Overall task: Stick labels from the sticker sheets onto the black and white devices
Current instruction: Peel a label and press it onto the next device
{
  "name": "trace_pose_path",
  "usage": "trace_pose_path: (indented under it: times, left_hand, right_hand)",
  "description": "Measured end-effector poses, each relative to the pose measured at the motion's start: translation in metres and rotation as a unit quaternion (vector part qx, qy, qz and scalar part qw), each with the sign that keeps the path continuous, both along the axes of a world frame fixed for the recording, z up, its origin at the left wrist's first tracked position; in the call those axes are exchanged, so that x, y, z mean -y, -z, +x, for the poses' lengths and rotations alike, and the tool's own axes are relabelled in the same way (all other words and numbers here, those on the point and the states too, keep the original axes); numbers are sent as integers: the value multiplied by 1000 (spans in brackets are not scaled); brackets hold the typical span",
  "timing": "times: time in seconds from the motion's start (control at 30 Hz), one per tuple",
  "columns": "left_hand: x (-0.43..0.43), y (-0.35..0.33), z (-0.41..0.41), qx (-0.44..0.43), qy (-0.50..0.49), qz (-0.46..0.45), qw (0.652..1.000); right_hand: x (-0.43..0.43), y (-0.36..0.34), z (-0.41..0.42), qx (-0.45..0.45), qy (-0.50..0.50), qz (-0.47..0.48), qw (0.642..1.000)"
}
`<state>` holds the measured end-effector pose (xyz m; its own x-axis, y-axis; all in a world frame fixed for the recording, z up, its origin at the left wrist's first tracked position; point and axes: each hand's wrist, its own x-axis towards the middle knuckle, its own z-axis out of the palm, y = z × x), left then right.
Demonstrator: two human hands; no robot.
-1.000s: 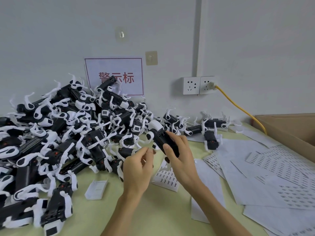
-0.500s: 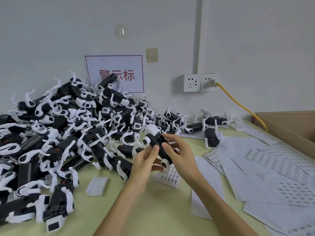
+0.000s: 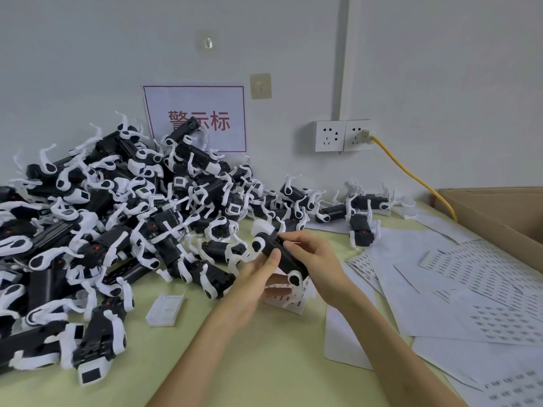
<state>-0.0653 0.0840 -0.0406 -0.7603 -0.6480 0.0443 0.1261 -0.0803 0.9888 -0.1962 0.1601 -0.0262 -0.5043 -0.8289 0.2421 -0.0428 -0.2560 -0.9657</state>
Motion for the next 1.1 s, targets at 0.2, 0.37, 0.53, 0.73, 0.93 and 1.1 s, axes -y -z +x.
trace_pose_path:
  times: [0.2, 0.37, 0.53, 0.73, 0.93, 1.1]
  left_hand:
    - [8, -7, 2, -52, -107, 57, 991]
    - [12, -12, 3, -54, -126, 78, 987]
    - [11, -15, 3, -2, -121, 63, 991]
    - [19, -10, 14, -31, -22, 108, 993]
    - [18, -9, 11, -57, -29, 116, 991]
    - [6, -10, 5, -4, -125, 80, 989]
  right_hand:
    - [7, 5, 14, -197, 26, -10, 980]
    - [5, 5, 3, -124, 77, -19, 989]
    - [5, 15, -10, -243, 29, 125, 961]
    - [4, 27, -15, -363, -43, 245, 898]
    - [12, 35, -12, -404, 30, 224, 886]
    - [5, 24, -15, -316, 126, 95, 935]
